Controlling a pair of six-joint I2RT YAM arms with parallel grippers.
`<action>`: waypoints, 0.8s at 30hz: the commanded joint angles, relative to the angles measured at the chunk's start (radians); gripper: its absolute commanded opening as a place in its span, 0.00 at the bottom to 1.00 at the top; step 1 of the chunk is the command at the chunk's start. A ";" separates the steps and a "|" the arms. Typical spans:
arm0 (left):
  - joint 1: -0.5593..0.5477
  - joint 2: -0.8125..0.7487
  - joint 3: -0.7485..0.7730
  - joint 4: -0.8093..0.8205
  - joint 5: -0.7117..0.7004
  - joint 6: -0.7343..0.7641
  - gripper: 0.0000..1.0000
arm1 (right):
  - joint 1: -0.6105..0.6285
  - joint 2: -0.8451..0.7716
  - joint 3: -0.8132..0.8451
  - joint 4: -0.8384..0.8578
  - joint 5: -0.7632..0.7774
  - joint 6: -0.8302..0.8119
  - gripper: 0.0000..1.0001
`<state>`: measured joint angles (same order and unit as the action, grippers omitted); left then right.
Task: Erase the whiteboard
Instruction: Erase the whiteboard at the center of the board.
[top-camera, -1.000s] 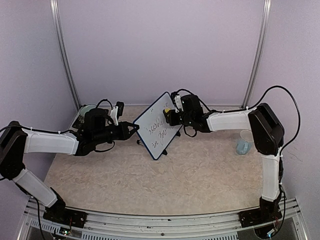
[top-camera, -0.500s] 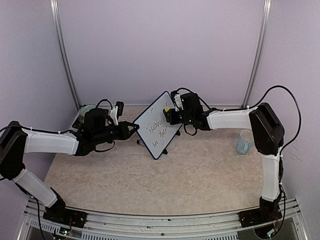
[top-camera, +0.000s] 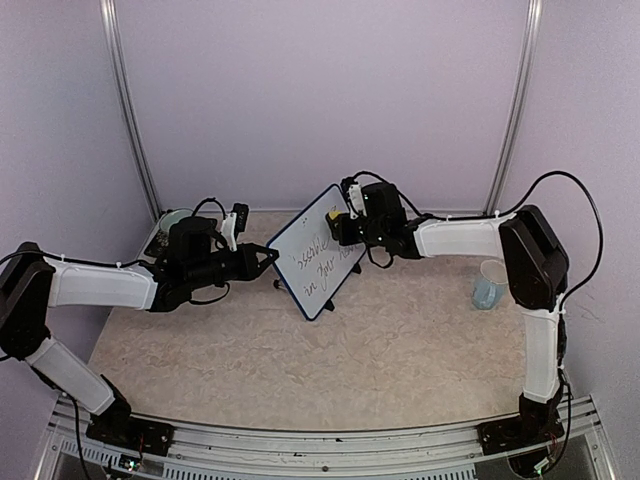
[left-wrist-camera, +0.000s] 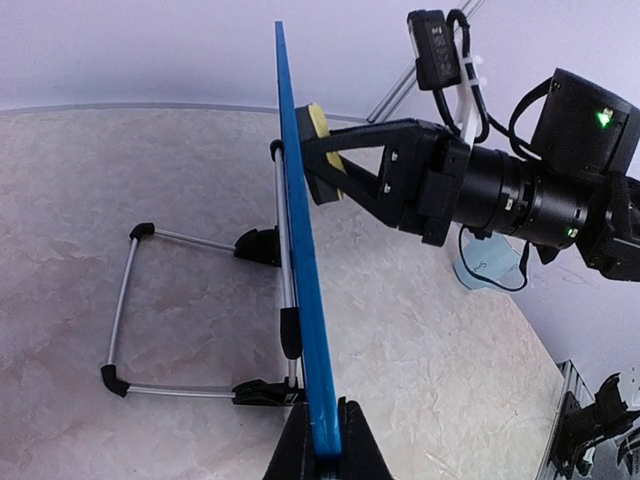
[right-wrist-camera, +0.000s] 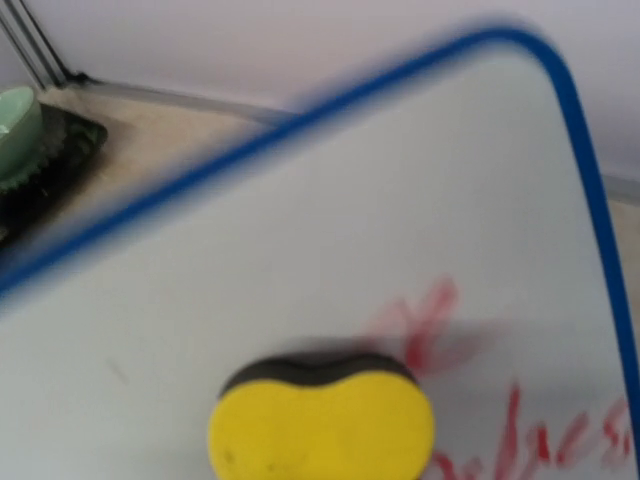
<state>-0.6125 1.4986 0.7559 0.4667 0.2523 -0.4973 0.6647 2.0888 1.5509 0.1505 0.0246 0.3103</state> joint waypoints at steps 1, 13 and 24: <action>-0.015 -0.017 -0.009 0.009 0.064 -0.023 0.00 | -0.012 0.004 -0.101 0.001 -0.005 0.017 0.08; -0.016 -0.013 -0.009 0.013 0.067 -0.027 0.00 | -0.020 0.014 0.048 -0.061 -0.004 -0.014 0.08; -0.013 -0.017 -0.009 0.010 0.064 -0.024 0.00 | -0.024 0.045 0.129 -0.100 -0.003 -0.025 0.08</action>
<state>-0.6132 1.4986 0.7559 0.4675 0.2550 -0.4931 0.6449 2.1025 1.6787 0.0788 0.0257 0.2955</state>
